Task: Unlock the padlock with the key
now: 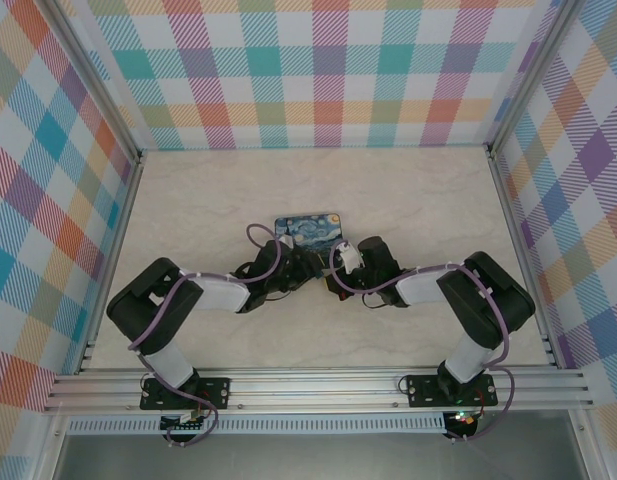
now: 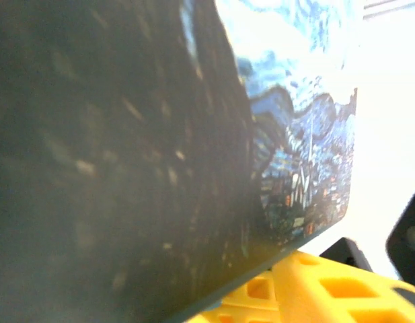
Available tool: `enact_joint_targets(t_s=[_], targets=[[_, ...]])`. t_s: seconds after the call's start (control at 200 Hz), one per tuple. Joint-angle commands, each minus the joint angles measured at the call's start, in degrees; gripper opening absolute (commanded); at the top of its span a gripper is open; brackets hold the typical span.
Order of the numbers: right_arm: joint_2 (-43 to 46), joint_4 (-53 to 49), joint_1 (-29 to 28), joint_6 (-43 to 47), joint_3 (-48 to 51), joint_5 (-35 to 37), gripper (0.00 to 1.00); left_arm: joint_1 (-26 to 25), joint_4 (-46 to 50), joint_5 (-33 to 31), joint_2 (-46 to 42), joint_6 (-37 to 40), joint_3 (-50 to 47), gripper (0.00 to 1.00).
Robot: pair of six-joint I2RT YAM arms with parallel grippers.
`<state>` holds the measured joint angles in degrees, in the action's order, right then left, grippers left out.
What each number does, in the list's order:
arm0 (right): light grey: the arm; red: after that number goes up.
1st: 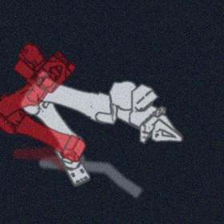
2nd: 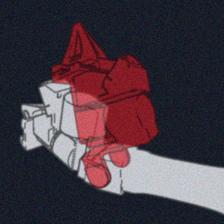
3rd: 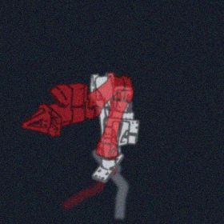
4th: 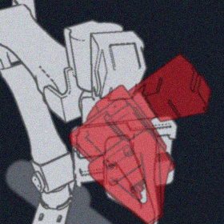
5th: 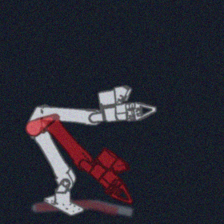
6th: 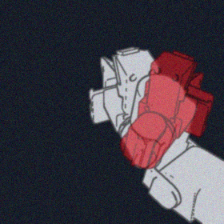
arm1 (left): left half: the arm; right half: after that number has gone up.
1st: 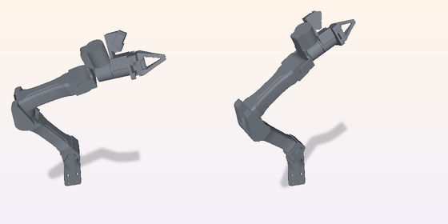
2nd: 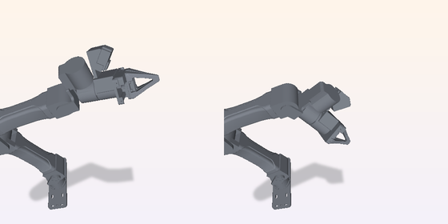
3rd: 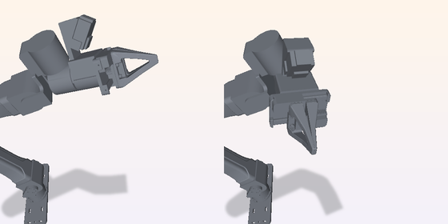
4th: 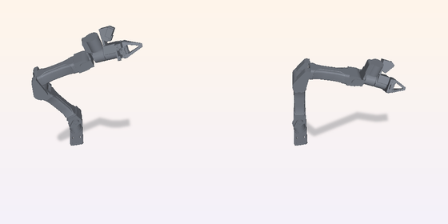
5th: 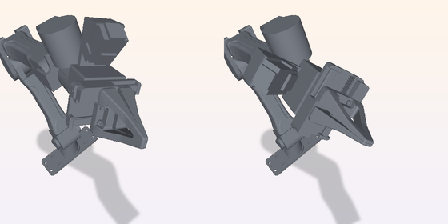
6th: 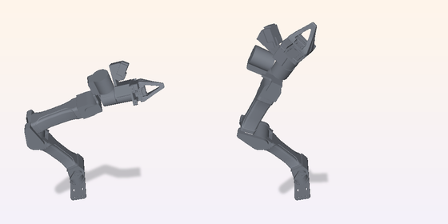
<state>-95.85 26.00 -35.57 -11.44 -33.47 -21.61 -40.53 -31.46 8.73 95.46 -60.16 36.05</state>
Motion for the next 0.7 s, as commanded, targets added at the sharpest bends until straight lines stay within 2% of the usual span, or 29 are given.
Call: enact_joint_targets(t_s=[0.0, 0.15, 0.3, 0.495, 0.695], targets=[[1.0, -2.1, 0.2, -1.0, 0.4, -2.8, 0.0, -0.2, 1.5, -2.6, -5.5, 0.9, -1.8, 0.62], [3.3, -5.1, 0.2, -2.2, 0.0, -3.8, 0.0, -0.2, 6.1, -5.0, -11.6, 1.9, -3.8, 0.73], [5.4, -10.7, 0.2, -4.3, -2.3, -4.6, 0.0, -0.1, 7.8, -5.7, -15.7, 1.6, -5.7, 0.75], [5.0, -11.7, 0.1, -11.6, -4.0, -8.2, 0.0, -0.2, 3.6, -2.2, -15.4, -1.6, -7.3, 0.68], [5.6, -12.0, 0.1, -16.9, -5.1, -8.6, 0.0, -0.4, 2.8, -2.8, -15.3, -4.4, -9.0, 0.58]])
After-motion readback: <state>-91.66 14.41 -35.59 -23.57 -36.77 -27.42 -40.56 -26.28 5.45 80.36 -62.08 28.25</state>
